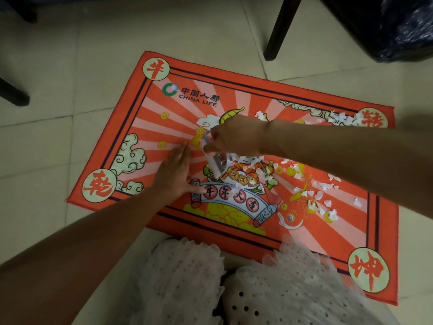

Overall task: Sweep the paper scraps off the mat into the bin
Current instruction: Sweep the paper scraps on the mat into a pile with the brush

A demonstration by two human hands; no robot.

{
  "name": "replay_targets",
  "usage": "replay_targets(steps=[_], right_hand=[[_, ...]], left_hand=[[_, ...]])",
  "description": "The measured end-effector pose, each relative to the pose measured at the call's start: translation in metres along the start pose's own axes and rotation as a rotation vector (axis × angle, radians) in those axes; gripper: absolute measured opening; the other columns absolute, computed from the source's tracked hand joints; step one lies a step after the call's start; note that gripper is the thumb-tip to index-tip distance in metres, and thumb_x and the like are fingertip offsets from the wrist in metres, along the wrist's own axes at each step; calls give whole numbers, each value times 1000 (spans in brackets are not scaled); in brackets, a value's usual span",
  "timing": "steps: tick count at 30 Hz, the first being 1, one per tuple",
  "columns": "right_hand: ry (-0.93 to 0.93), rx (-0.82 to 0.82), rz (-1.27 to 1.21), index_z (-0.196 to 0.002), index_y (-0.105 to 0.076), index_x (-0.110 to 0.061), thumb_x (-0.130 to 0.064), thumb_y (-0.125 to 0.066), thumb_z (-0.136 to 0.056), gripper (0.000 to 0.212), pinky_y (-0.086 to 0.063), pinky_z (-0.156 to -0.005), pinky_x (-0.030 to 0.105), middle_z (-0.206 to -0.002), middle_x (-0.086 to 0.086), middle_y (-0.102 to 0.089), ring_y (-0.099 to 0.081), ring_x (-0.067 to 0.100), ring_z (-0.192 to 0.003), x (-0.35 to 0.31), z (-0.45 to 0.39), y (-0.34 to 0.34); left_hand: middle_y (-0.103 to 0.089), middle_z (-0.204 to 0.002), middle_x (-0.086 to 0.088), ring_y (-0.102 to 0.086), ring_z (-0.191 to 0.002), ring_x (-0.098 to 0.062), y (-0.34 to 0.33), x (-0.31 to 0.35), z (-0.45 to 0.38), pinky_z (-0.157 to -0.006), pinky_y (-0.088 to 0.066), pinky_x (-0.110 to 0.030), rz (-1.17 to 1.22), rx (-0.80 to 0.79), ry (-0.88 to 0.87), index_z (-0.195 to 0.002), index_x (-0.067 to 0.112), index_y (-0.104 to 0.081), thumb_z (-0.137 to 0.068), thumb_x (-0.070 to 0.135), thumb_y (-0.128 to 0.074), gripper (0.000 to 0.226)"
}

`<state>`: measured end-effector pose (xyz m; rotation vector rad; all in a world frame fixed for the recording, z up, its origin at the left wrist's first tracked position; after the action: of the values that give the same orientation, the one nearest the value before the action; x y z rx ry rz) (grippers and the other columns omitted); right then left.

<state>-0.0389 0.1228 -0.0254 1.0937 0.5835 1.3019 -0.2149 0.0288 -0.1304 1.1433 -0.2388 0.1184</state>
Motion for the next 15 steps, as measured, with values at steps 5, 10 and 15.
replay_targets(steps=[5,10,15], right_hand=[[-17,-70,24,-149,-27,-27,-9,-47,-97,59,-38,-60,33,-126,14,-51,-51,29,-81,-17,0,-3],[-18,-83,75,-149,-31,-24,-11,-48,-98,56,-38,-65,33,-129,15,-50,-60,33,-100,-5,6,-10],[-42,-116,126,-152,-28,-26,-8,-46,-97,60,-40,-65,33,-121,13,-53,-59,33,-99,7,13,-10]], left_hand=[[5,-163,-13,1,-150,-28,-7,6,-1,-120,-18,-47,-13,39,-23,-154,6,2,-63,71,-71,134],[7,-163,-10,5,-150,-27,-10,14,-5,-117,-20,-53,-23,36,-31,-154,8,2,-65,70,-71,132],[10,-163,-7,9,-150,-26,-12,16,-7,-119,-17,-53,-14,21,-25,-155,12,5,-65,70,-70,131]])
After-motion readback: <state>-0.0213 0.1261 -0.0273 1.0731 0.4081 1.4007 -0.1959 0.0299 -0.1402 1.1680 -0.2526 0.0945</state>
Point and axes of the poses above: each hand's wrist, its own z-axis away from the middle knuckle, its own y-axis out of the back of the hand, x = y × z, the point moved 1 cm from there along -z, towards the middle knuckle
